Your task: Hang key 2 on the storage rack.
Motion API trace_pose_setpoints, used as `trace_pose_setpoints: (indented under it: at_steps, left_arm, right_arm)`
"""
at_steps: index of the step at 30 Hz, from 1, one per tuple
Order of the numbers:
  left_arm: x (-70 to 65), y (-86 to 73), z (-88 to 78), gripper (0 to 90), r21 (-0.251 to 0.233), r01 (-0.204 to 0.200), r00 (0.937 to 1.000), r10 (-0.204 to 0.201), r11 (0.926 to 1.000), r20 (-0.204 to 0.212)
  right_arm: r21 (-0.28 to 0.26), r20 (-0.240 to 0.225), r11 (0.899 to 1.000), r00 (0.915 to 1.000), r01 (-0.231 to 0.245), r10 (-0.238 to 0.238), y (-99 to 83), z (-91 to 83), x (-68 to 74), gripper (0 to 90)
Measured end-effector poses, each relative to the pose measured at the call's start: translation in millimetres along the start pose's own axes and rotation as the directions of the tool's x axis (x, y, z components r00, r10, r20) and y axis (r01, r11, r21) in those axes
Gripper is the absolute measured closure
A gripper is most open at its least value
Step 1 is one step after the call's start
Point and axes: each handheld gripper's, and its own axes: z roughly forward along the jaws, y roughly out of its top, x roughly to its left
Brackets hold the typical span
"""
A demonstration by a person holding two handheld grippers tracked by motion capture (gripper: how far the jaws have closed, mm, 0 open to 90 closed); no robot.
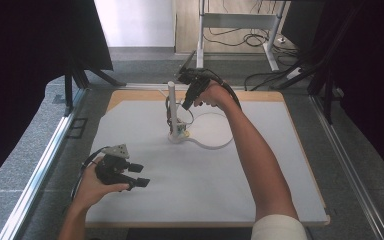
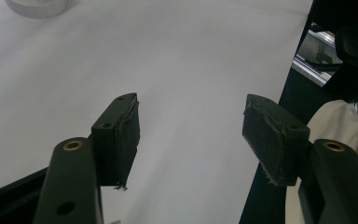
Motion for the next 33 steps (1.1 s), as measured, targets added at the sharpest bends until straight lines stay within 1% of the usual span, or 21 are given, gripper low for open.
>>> trace_pose_setpoints:
  at_steps: [3,4,8,12,14,15,17,18,19,21,24,26,28,33]
  left_arm:
    - [-0.1,0.0,0.0,37.2,0.001,0.000,1.0000,0.000,1.0000,0.000]
    - [-0.2,-0.1,0.0,37.1,0.001,0.001,1.0000,-0.001,1.0000,-0.001]
    - [-0.2,-0.3,-0.4,37.1,0.001,0.002,1.0000,-0.002,1.0000,-0.003]
    - [0.0,-0.4,0.2,37.1,0.001,0.005,1.0000,-0.005,1.0000,-0.002]
    - [0.0,-0.6,1.2,37.1,0.003,0.009,1.0000,-0.009,1.0000,-0.002]
    - [0.0,-0.8,1.6,37.2,0.004,0.010,1.0000,-0.010,0.9999,-0.002]
    - [0.4,-1.2,2.1,37.1,0.007,0.013,0.9999,-0.013,0.9999,-0.002]
    - [0.6,-1.3,2.2,37.1,0.009,0.013,0.9999,-0.013,0.9999,-0.004]
    - [0.9,-1.3,2.1,37.1,0.011,0.013,0.9999,-0.013,0.9999,-0.006]
    - [1.3,-1.6,1.9,37.1,0.006,0.020,0.9998,-0.020,0.9998,-0.008]
    - [1.7,-1.7,1.9,37.1,0.011,0.024,0.9996,-0.023,0.9997,-0.014]
    - [1.7,-1.8,1.8,37.1,0.013,0.024,0.9996,-0.024,0.9996,-0.016]
    - [1.3,-1.9,1.1,37.1,0.011,0.030,0.9993,-0.030,0.9995,-0.022]
    - [1.1,-2.8,-1.0,37.1,0.007,0.025,0.9994,-0.025,0.9997,-0.024]
  right_arm:
    - [-0.001,-0.009,1.000,1.0000,-0.001,0.001,-2.0,1.6,0.3,87.0]
    - [-0.004,-0.013,1.000,0.9999,-0.005,0.005,-2.5,1.9,1.0,89.1]
    - [-0.011,-0.020,1.000,0.9998,0.001,-0.001,-4.6,-1.2,0.9,89.4]
    - [-0.020,-0.020,1.000,0.9998,0.000,0.000,-8.4,-5.2,-0.5,86.8]
    - [-0.023,-0.027,1.000,0.9996,0.003,-0.004,-11.4,-6.6,-1.3,84.3]
    - [-0.025,-0.030,1.000,0.9995,-0.006,0.005,-13.2,-7.2,-0.9,83.1]
    - [-0.028,-0.033,1.000,0.9994,-0.002,0.001,-18.0,-7.9,-2.1,80.4]
    - [-0.029,-0.035,1.000,0.9994,-0.009,0.008,-20.5,-8.2,-1.9,78.9]
    - [-0.037,-0.034,0.999,0.9994,0.002,-0.003,-23.7,-8.4,-3.4,77.3]
    - [-0.051,-0.032,0.999,0.9995,-0.001,-0.001,-30.3,-10.6,-5.8,73.9]
    - [-0.079,-0.030,0.997,0.9995,-0.016,0.014,-42.6,-13.9,-8.8,70.2]
    - [-0.093,-0.025,0.996,0.9996,-0.011,0.009,-52.4,-16.6,-10.7,67.6]
    - [-0.110,-0.020,0.994,0.9996,-0.022,0.020,-62.3,-19.4,-10.6,65.4]
    - [-0.151,0.005,0.988,0.9995,-0.030,0.031,-88.3,-28.6,-9.0,59.7]
